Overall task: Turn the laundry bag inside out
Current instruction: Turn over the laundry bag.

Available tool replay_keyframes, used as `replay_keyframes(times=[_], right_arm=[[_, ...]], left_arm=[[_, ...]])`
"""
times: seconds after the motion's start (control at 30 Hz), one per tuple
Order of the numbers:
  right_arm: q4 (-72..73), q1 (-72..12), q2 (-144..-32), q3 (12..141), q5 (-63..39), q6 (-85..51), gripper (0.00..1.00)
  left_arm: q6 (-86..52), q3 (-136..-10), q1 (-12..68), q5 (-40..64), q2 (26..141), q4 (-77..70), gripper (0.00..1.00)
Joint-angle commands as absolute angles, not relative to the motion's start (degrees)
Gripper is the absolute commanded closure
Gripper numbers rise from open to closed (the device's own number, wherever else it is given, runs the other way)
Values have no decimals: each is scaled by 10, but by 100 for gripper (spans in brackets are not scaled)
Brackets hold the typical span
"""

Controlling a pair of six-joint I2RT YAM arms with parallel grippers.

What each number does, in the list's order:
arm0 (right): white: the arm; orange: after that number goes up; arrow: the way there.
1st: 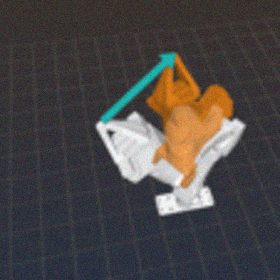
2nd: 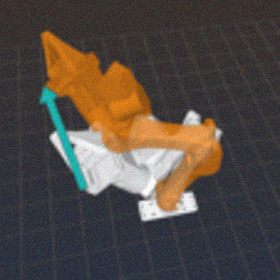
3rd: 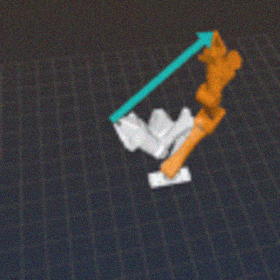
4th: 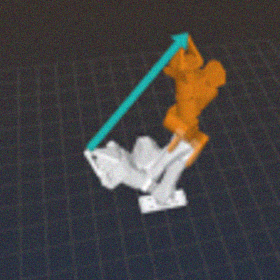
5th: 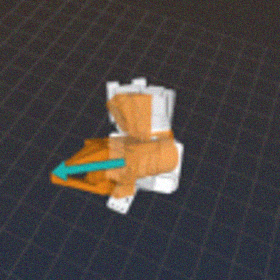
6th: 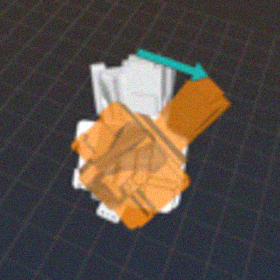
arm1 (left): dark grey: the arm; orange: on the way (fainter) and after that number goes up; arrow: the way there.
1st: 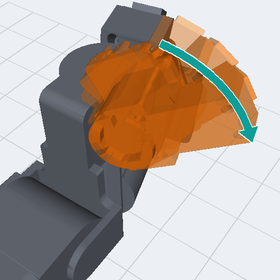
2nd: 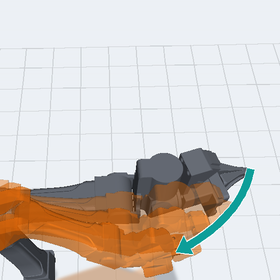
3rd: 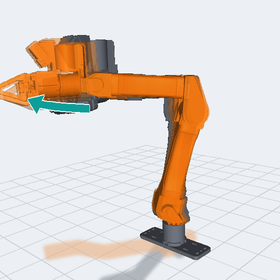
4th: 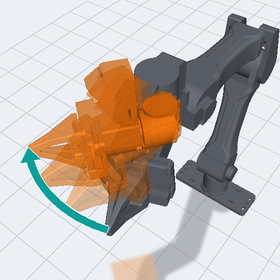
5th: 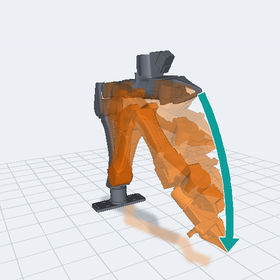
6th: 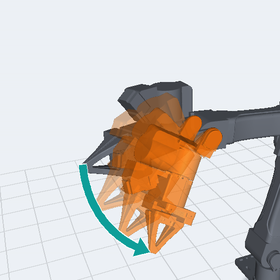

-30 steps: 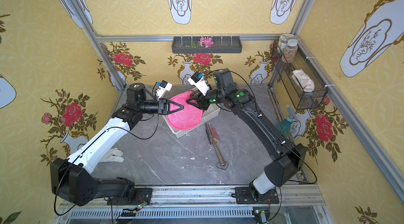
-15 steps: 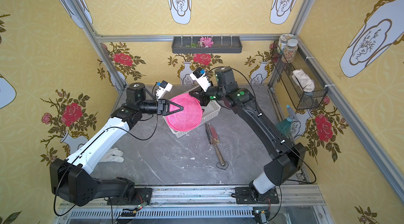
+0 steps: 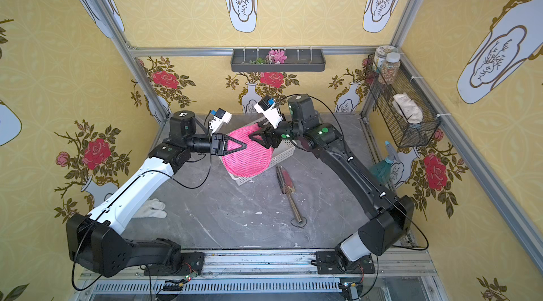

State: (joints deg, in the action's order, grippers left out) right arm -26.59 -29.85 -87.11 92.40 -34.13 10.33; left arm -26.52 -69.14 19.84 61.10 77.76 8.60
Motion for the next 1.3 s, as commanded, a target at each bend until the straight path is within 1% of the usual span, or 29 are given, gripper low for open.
replay_keyframes(times=[0.0,0.13,0.27,0.33,0.43,0.5,0.53,0.57,0.6,0.67,0.7,0.8,0.9,0.97,1.0,1.07,1.27], right_arm=[[-236,-299,-879,936,-264,133,42],[-214,-300,-882,939,-236,129,58],[-210,-293,-892,953,-268,102,64],[-216,-284,-899,960,-315,70,65],[-207,-246,-922,955,-465,-42,66],[-200,-229,-935,945,-508,-113,73],[-205,-224,-937,942,-514,-124,73],[-209,-220,-935,937,-513,-134,71],[-208,-214,-926,930,-500,-148,65],[-193,-199,-897,909,-459,-185,44],[-180,-188,-880,897,-440,-214,38],[-117,-151,-816,840,-436,-301,29],[2,-146,-766,744,-464,-406,26],[75,-159,-753,696,-481,-472,24],[85,-169,-750,686,-480,-486,24],[81,-188,-745,684,-472,-487,24],[80,-214,-747,694,-455,-517,25]], left_arm=[[-254,-692,198,627,774,81,100],[-251,-688,199,634,769,82,100],[-240,-690,200,640,769,89,100],[-227,-694,200,639,770,102,100],[-183,-708,204,628,771,140,100],[-156,-718,206,616,770,159,100],[-150,-720,206,610,769,159,100],[-145,-721,206,596,765,157,100],[-150,-721,206,574,762,147,100],[-180,-715,205,549,758,109,100],[-207,-708,205,543,757,74,100],[-316,-679,205,546,752,-52,100],[-452,-639,206,559,749,-227,100],[-524,-616,206,563,749,-328,100],[-555,-607,206,567,750,-374,100],[-589,-599,206,570,754,-418,100],[-607,-596,205,574,763,-437,100]])
